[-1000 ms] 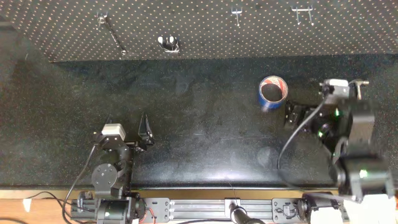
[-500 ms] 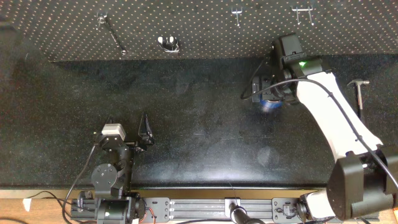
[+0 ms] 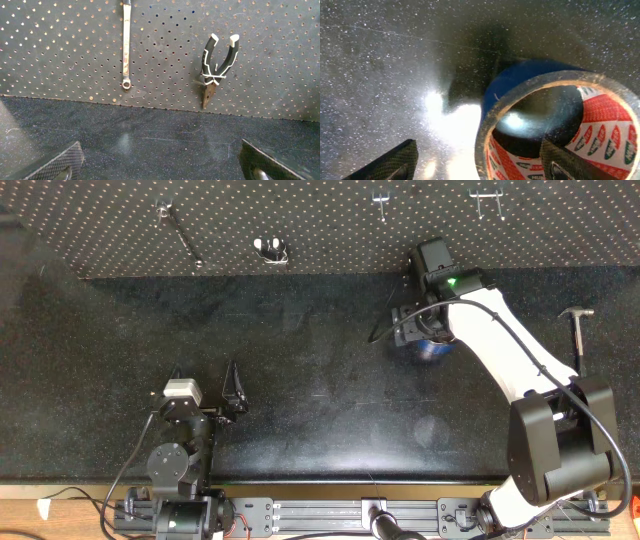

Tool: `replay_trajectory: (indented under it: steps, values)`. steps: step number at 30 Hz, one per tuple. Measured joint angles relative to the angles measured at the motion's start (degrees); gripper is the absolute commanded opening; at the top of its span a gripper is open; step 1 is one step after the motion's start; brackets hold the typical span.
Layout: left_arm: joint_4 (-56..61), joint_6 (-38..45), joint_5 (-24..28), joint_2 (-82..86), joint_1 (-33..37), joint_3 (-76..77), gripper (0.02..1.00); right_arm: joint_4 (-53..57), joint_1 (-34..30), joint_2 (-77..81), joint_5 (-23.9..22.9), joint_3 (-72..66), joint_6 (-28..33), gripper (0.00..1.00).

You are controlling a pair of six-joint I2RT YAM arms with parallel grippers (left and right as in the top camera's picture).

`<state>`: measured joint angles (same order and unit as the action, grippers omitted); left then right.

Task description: Place Tools Onto Pegboard

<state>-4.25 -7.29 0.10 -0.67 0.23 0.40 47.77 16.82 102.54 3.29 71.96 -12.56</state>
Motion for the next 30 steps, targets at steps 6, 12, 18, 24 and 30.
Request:
replay_trajectory:
  steps: [6, 12, 18, 24, 30]
  values:
    - [0.00, 0.00, 0.00, 0.00, 0.00, 0.00, 0.996, 0.68, -0.04, 1.57, -0.70, 0.11, -0.33, 0.075]
    - [0.00, 0.00, 0.00, 0.00, 0.02, 0.00, 0.996, -2.91, 0.46, -1.92, -0.68, 0.15, -3.52, 0.075]
    - [0.00, 0.00, 0.00, -0.02, 0.00, 0.00, 0.996, -10.99, 6.01, -28.68, -2.08, 0.20, -6.45, 0.075]
    - [0.00, 0.00, 0.00, 0.00, 0.00, 0.00, 0.996, -22.47, 14.01, -26.01, -9.60, -0.42, -5.42, 0.075]
    - [0.00, 0.00, 0.00, 0.00, 0.00, 0.00, 0.996, -36.11, 14.01, -16.63, -10.88, -0.52, -0.33, 0.075]
